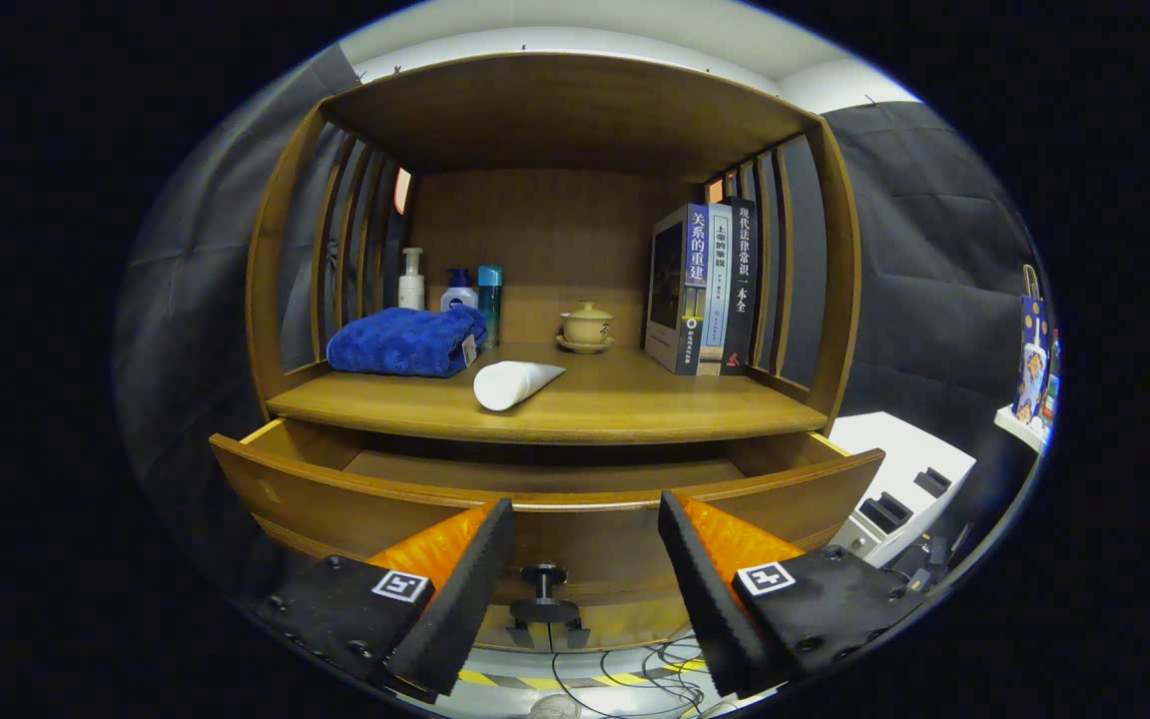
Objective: Pull open the drawer, take out the items inside it, and place them on the countertop above the cabinet.
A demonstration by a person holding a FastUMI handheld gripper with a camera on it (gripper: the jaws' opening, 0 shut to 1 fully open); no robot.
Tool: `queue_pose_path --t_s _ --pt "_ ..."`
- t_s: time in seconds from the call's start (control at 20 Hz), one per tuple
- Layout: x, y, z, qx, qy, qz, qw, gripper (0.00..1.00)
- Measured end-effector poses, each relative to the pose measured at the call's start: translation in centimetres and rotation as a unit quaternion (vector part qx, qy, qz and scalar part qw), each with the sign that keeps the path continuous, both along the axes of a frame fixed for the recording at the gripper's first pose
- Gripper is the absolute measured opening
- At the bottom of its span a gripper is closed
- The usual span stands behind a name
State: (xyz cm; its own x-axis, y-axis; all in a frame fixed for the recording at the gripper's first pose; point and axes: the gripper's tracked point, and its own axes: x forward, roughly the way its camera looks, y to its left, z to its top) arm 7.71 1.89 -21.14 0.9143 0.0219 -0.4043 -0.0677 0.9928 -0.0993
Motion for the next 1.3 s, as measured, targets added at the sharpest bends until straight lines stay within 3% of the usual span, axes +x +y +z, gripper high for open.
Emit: queue_pose_path --t_s 1.0,1.3 --pt "3.6 0.6 -0.8 0.008 0.019 -0.013 1.0 0.97" --pt "5.6 0.9 -1.1 -0.016 0.02 -0.015 1.0 0.96"
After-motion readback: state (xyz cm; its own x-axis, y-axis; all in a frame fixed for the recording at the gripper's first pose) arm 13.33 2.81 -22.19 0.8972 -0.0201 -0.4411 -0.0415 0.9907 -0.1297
